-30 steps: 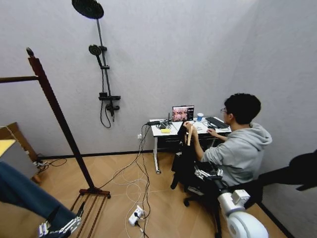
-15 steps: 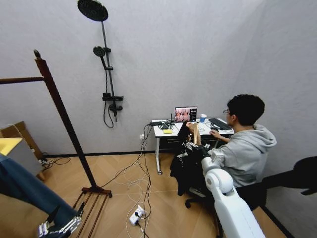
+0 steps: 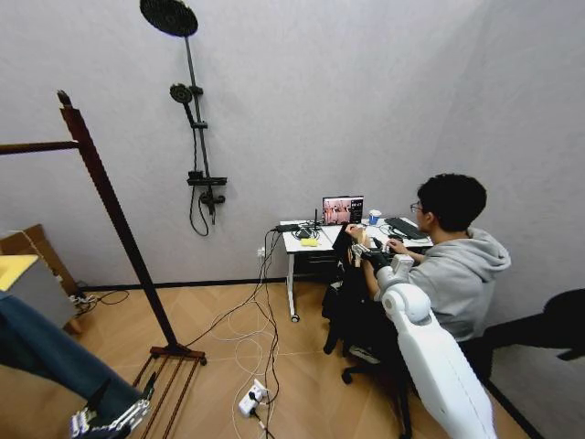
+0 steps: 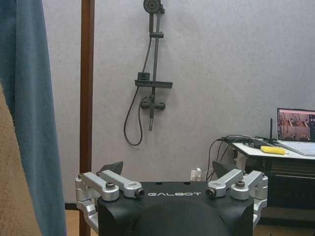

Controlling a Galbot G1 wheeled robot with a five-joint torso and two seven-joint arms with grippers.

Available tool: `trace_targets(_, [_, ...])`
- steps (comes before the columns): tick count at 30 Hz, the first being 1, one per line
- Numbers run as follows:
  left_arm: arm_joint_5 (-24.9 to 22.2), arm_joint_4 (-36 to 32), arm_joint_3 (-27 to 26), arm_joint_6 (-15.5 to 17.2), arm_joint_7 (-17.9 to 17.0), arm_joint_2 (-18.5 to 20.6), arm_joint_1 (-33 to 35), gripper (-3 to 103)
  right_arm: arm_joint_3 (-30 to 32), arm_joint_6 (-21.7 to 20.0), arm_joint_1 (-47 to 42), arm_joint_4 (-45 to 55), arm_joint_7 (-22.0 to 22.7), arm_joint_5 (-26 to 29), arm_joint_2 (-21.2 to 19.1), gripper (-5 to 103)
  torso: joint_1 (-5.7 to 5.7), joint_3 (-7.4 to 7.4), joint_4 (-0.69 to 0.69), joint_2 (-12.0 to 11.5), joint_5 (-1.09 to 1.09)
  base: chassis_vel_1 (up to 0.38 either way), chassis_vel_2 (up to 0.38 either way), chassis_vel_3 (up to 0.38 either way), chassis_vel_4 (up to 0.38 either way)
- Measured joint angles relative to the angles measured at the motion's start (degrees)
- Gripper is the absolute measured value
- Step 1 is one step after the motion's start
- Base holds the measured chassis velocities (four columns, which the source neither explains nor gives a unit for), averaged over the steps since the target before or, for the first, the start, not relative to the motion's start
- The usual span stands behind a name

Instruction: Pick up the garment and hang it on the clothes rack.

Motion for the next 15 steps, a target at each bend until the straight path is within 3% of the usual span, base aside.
trace_targets(6, [0.0,0.0,0.0,0.0,0.0,0.0,0.0,100,0.5,0.4,-1.6,0.7,-0.3,0.7,-0.4,38,0.00,0.00,0.00,0.0,0.01,0.000,0.000,0.000,0.000])
trace_targets(8, [0.0,0.0,0.0,0.0,0.0,0.0,0.0,100,0.8,0.5,-2.1,1.1,-0.3,0.7,-0.3,38,0.00,0.00,0.00,0.0,0.01,0.000,0.000,0.000,0.000])
trace_targets(11, [0.0,0.0,0.0,0.0,0.0,0.0,0.0,100,1.2,0.4,-3.4,3.1,0.1,1.0,-1.2,22,0.00,-0.01,0.00,0.0,-0.01,0.000,0.000,0.000,0.000])
trace_targets(15, [0.0,0.0,0.0,0.0,0.0,0.0,0.0,100,1.7,-0.1,-4.4,5.0,0.5,1.8,-2.3,12,0.00,0.00,0.00,0.0,0.02,0.000,0.000,0.000,0.000])
